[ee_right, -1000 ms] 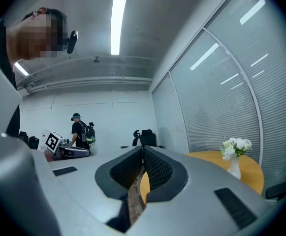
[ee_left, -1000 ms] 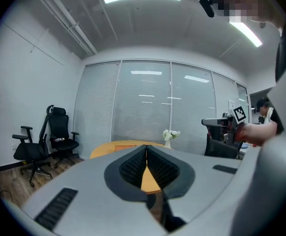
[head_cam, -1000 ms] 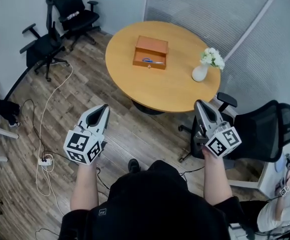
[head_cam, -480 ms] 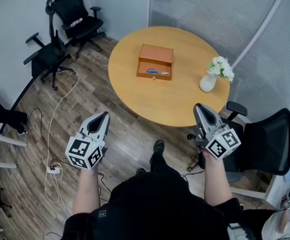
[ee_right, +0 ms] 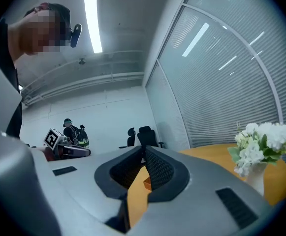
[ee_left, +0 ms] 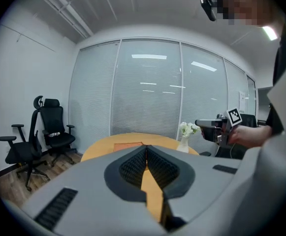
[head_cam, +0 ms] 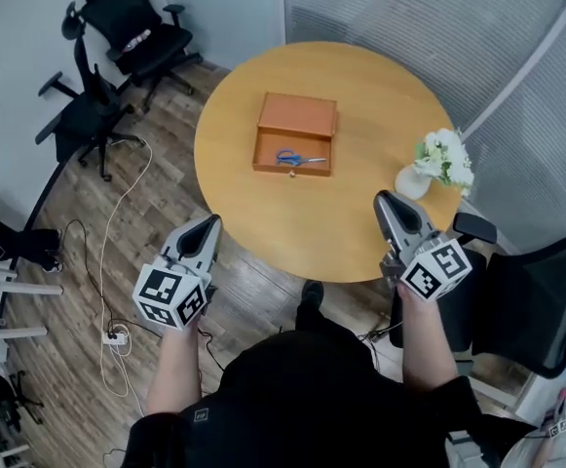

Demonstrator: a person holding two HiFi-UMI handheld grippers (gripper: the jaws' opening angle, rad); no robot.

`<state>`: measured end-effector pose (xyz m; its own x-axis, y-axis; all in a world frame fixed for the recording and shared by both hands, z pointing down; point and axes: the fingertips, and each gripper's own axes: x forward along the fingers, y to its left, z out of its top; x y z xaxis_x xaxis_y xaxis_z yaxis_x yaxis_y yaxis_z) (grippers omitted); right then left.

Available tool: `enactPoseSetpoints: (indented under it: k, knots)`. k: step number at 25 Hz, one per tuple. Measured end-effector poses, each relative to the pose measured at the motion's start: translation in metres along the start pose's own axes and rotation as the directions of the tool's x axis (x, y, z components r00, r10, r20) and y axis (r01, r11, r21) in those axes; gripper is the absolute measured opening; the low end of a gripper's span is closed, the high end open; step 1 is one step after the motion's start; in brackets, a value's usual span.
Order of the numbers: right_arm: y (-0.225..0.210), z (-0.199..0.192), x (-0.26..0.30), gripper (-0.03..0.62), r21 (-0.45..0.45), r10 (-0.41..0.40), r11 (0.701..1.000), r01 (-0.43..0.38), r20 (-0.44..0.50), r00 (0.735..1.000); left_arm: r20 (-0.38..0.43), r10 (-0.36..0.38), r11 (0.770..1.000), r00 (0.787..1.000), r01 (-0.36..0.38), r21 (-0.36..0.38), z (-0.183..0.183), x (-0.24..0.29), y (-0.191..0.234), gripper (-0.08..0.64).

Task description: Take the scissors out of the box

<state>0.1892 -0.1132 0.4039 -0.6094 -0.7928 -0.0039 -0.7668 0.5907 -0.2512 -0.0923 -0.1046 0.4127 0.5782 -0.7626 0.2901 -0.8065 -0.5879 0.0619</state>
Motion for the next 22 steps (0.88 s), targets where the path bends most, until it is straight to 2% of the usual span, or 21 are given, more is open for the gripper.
enactPoseSetpoints:
  k: [5,10,16,22]
  knots:
    - [-0.038,0.008,0.034,0.04,0.02,0.048,0.999,-0.048,0.004,0.999,-0.006,0.005,1.0,1.0,-0.005,0.015,0.023,0.05,0.004,0.014]
    - [-0.051,0.011,0.062,0.04,0.004,0.09,0.996,-0.09,-0.011,0.996,0.018,0.019,0.999,1.0,-0.02,0.045,0.046,0.072,0.012,0.014]
    - [-0.064,0.016,0.093,0.04,-0.022,0.08,0.997,-0.08,-0.032,0.996,0.034,0.005,0.999,0.999,-0.007,0.051,0.056,0.096,0.032,0.014]
    - [-0.067,0.019,0.127,0.04,-0.077,0.029,0.996,-0.036,-0.087,0.996,0.049,-0.036,0.998,0.998,0.033,0.058,0.064,0.11,0.067,0.014]
